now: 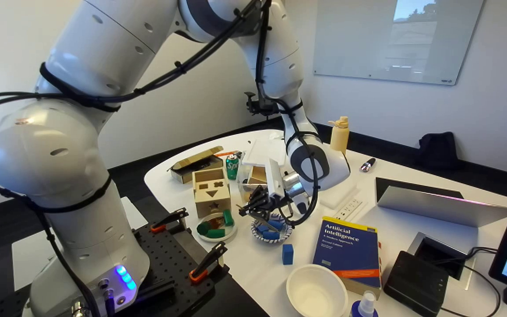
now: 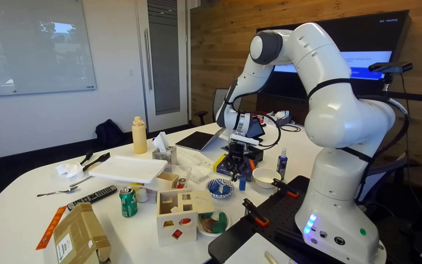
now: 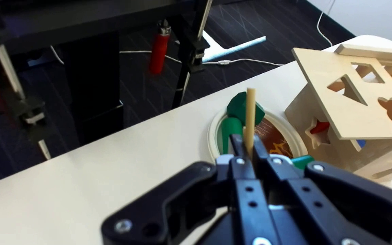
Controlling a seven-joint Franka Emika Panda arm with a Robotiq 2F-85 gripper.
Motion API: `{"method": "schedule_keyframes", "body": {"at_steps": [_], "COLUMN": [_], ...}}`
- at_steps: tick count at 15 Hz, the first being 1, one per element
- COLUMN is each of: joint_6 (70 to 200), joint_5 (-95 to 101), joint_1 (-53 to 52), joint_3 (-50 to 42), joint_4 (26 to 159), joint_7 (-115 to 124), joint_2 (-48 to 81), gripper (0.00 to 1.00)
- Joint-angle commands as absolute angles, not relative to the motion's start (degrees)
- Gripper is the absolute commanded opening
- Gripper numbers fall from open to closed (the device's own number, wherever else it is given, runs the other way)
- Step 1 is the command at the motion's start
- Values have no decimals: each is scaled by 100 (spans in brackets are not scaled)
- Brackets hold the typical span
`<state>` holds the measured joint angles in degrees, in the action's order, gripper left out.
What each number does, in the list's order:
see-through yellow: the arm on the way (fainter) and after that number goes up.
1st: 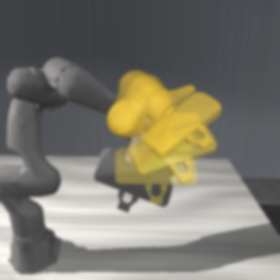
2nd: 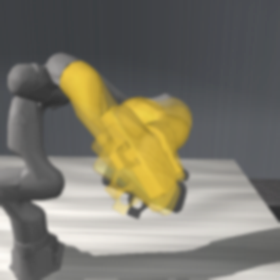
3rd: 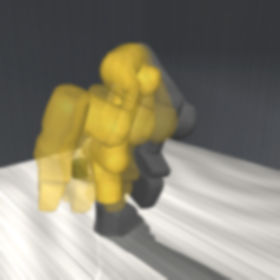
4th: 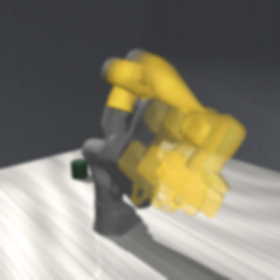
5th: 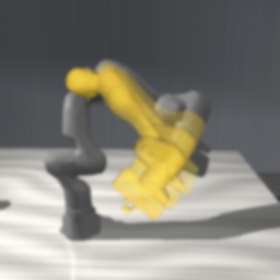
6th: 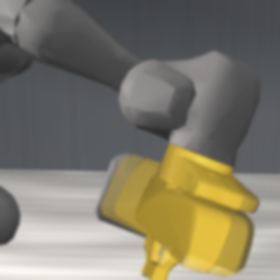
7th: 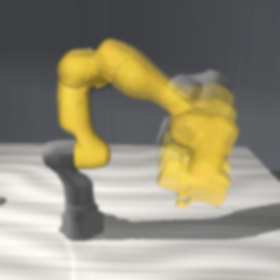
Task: Use the chopsticks to stir the contents in the bowl.
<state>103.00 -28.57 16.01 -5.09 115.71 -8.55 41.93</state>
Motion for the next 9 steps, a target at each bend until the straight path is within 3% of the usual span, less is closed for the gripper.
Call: {"method": "schedule_keyframes", "body": {"at_steps": [1,9], "joint_6": [9918,9640], "joint_5": [-2755,-2775], "joint_1": [1590,1575], "joint_3": [-454,-330], "joint_4": [11504,11314], "joint_7": [-741,-1073], "joint_2": [4235,4392], "gripper": [2,2]}}
